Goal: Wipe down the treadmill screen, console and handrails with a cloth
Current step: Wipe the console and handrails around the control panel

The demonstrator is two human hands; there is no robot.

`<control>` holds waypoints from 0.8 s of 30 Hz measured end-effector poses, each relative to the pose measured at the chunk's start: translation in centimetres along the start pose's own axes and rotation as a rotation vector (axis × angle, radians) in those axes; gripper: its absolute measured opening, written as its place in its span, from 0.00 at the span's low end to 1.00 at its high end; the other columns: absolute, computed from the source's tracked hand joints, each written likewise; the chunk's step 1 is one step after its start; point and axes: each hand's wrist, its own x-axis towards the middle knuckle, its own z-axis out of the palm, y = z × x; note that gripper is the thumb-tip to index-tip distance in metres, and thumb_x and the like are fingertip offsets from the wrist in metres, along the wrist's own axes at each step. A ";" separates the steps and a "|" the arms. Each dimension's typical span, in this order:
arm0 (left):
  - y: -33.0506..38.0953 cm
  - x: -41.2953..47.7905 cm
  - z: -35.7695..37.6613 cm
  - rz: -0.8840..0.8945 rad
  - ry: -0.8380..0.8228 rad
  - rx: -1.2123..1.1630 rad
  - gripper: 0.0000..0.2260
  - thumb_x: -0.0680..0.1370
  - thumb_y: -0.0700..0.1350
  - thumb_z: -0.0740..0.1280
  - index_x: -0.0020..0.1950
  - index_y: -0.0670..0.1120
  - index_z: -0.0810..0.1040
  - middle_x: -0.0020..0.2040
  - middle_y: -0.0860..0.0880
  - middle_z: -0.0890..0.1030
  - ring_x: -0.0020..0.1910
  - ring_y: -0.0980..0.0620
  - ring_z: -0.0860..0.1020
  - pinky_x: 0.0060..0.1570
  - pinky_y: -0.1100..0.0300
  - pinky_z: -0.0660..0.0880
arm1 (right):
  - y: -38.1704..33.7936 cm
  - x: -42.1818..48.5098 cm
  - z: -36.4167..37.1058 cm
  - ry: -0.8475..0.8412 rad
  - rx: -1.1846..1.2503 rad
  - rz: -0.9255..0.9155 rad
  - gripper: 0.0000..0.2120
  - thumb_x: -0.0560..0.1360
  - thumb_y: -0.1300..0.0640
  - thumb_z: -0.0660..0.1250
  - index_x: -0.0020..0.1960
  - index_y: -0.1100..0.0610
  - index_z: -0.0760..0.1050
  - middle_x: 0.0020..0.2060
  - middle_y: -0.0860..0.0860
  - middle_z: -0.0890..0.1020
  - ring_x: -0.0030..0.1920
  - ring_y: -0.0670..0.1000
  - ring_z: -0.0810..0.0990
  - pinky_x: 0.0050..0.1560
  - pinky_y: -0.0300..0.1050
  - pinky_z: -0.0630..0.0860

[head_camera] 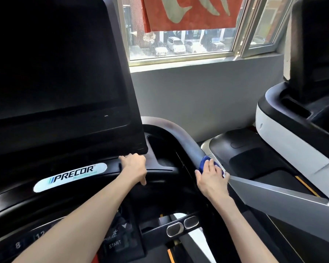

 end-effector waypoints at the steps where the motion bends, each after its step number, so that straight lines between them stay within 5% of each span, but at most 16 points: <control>1: 0.0 0.0 0.1 -0.005 -0.001 -0.004 0.25 0.63 0.54 0.78 0.55 0.47 0.76 0.56 0.48 0.79 0.60 0.47 0.74 0.63 0.48 0.68 | 0.1 -0.1 -0.1 -0.040 -0.038 -0.029 0.31 0.80 0.46 0.53 0.76 0.59 0.47 0.76 0.54 0.50 0.74 0.54 0.53 0.69 0.57 0.54; 4: 0.0 0.0 0.1 -0.014 0.003 -0.013 0.25 0.63 0.53 0.79 0.55 0.47 0.76 0.56 0.47 0.79 0.62 0.46 0.74 0.63 0.49 0.69 | 0.9 0.1 -0.2 -0.066 -0.154 -0.081 0.37 0.78 0.45 0.59 0.76 0.62 0.45 0.76 0.57 0.50 0.74 0.56 0.54 0.70 0.51 0.58; 8: 0.2 0.2 0.1 -0.011 -0.009 -0.009 0.25 0.62 0.53 0.79 0.54 0.47 0.77 0.55 0.48 0.80 0.60 0.45 0.76 0.61 0.51 0.70 | -0.4 1.6 -0.1 -0.010 -0.212 0.063 0.41 0.73 0.39 0.64 0.72 0.65 0.53 0.69 0.58 0.65 0.68 0.55 0.65 0.64 0.48 0.65; 12: 0.3 0.2 -0.1 -0.013 -0.014 -0.022 0.24 0.62 0.53 0.80 0.53 0.47 0.78 0.53 0.49 0.80 0.57 0.47 0.77 0.56 0.54 0.71 | -0.7 4.5 -2.4 -0.082 -0.069 0.125 0.22 0.80 0.48 0.58 0.67 0.61 0.68 0.63 0.58 0.73 0.65 0.58 0.69 0.58 0.50 0.71; 15: 0.4 0.3 -0.3 -0.015 -0.028 -0.018 0.25 0.61 0.52 0.80 0.54 0.47 0.78 0.53 0.49 0.80 0.57 0.47 0.78 0.53 0.56 0.71 | 0.8 5.0 -4.3 -0.121 0.081 0.152 0.17 0.80 0.52 0.58 0.62 0.61 0.74 0.60 0.60 0.76 0.62 0.60 0.73 0.56 0.48 0.71; 18: 0.8 0.4 -0.5 -0.008 -0.051 0.007 0.27 0.62 0.51 0.80 0.57 0.45 0.77 0.55 0.48 0.79 0.58 0.46 0.77 0.56 0.54 0.74 | 0.8 3.9 -4.6 -0.074 0.153 0.197 0.20 0.82 0.50 0.52 0.62 0.63 0.73 0.59 0.61 0.76 0.61 0.61 0.73 0.57 0.49 0.70; 21: 1.1 0.3 -0.8 0.003 -0.074 0.037 0.28 0.63 0.49 0.80 0.59 0.45 0.75 0.57 0.47 0.79 0.60 0.44 0.76 0.60 0.50 0.74 | -0.9 2.3 -2.8 -0.090 -0.082 0.135 0.25 0.82 0.47 0.45 0.66 0.60 0.71 0.63 0.61 0.73 0.65 0.60 0.66 0.63 0.51 0.62; 24: 1.2 0.4 -0.8 0.002 -0.079 0.048 0.28 0.63 0.50 0.80 0.59 0.45 0.75 0.58 0.47 0.78 0.60 0.44 0.76 0.59 0.50 0.74 | -0.6 1.9 -1.6 -0.158 -0.100 0.148 0.37 0.79 0.38 0.48 0.73 0.68 0.54 0.72 0.64 0.58 0.74 0.61 0.51 0.72 0.57 0.48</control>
